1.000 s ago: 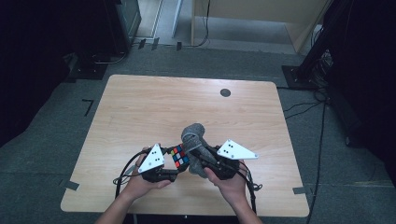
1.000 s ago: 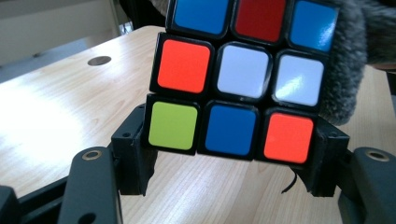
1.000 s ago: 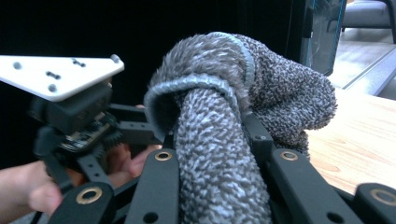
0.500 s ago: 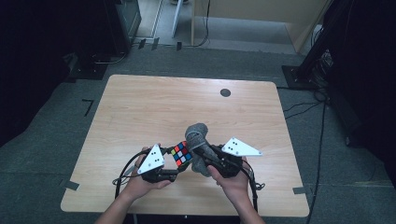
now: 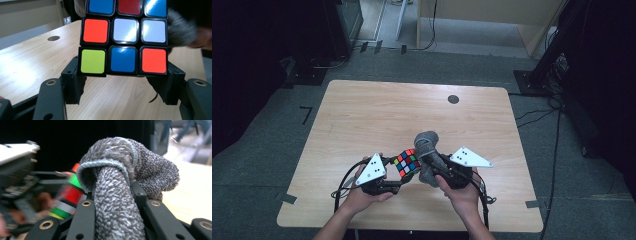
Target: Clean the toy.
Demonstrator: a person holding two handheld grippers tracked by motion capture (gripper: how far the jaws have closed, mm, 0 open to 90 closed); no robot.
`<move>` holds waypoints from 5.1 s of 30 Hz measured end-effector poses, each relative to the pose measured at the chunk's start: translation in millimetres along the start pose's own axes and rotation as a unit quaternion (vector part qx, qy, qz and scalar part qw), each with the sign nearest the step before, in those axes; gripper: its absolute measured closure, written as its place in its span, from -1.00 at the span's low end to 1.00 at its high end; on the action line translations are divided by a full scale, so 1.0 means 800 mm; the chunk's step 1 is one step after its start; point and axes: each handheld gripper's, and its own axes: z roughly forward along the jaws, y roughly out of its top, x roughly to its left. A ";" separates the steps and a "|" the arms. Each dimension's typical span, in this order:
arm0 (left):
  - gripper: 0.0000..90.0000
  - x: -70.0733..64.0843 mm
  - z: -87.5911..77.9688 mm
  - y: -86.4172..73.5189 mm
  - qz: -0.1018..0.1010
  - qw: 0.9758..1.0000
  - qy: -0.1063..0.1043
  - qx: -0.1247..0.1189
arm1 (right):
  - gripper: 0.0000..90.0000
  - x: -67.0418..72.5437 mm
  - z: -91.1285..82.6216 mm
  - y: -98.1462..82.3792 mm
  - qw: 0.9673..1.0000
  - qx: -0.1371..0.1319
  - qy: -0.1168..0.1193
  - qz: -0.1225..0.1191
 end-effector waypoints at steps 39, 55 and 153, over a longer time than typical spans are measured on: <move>-0.23 -0.023 0.027 0.002 0.077 0.986 0.091 0.113 | 0.59 0.055 0.011 -0.001 0.992 0.029 0.049 -0.116; -0.23 -0.007 -0.008 0.008 0.036 0.999 -0.002 -0.004 | 0.59 0.001 -0.006 0.000 0.998 -0.029 0.049 0.021; -0.23 0.017 -0.039 0.018 -0.058 0.993 -0.049 -0.092 | 0.68 0.005 0.012 -0.025 0.993 0.003 0.110 -0.046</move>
